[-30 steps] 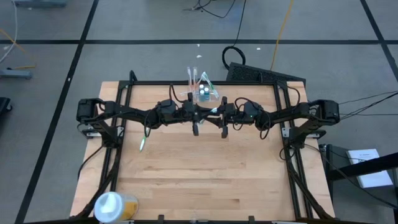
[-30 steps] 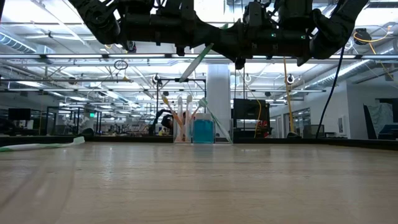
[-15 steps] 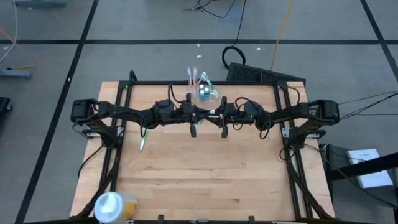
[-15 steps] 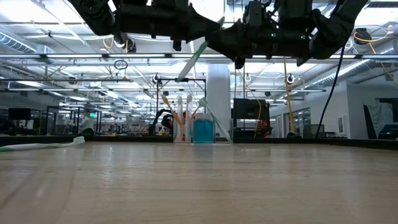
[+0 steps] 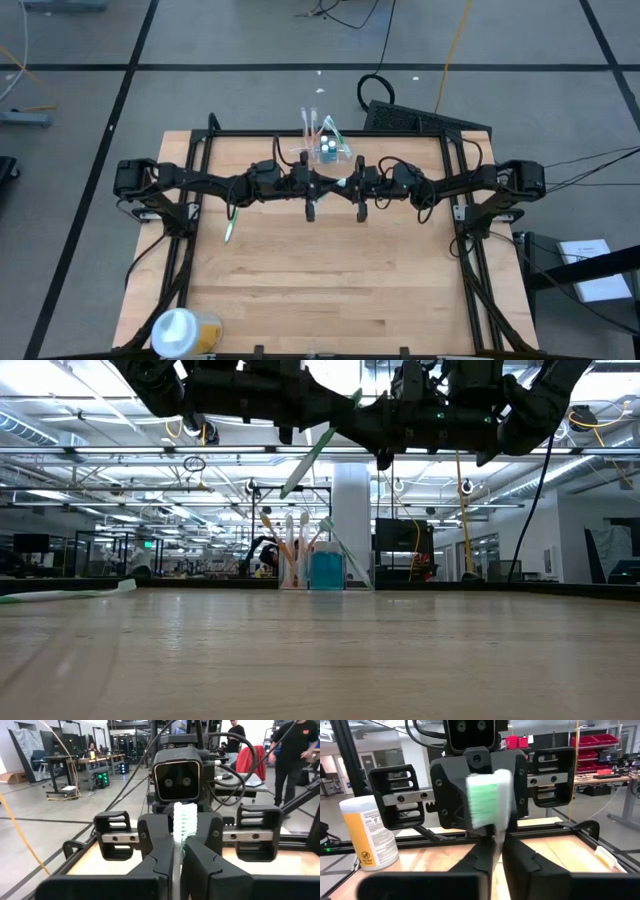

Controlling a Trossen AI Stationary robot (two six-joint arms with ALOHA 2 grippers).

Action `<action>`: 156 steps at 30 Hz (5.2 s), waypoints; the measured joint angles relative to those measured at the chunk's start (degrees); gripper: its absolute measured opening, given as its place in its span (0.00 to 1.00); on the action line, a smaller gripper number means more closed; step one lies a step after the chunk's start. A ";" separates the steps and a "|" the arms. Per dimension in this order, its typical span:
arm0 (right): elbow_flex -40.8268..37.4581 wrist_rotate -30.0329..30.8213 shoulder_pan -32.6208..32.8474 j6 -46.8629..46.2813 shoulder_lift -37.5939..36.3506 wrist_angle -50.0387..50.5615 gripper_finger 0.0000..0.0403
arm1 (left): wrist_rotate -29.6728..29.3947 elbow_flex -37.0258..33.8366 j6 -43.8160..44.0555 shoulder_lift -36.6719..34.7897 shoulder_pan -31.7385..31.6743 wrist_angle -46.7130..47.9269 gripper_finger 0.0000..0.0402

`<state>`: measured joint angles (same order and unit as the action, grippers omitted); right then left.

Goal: Pick & Place toothbrushing station
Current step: Put the green toothbrush into the transparent organizer

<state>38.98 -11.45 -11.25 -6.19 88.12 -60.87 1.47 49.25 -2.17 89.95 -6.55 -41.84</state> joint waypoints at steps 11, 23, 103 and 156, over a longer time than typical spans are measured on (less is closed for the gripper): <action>-0.04 -0.33 -0.80 1.09 0.00 2.04 0.02 | -1.80 0.02 6.51 0.00 -0.46 3.22 0.19; -0.02 -0.63 -3.83 -0.56 -0.06 6.09 0.02 | -2.14 0.02 1.49 -8.78 -0.61 11.49 0.59; 24.37 3.75 -23.05 8.49 -5.13 67.55 0.51 | -14.47 0.04 15.18 -12.96 -7.15 58.02 0.67; -2.73 3.95 -8.89 3.82 -17.42 32.88 0.49 | -14.73 -14.34 55.97 -9.47 -15.52 81.63 0.12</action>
<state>36.25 -7.51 -20.14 -2.37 70.70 -27.99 -13.26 34.92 53.80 80.48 -22.06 39.78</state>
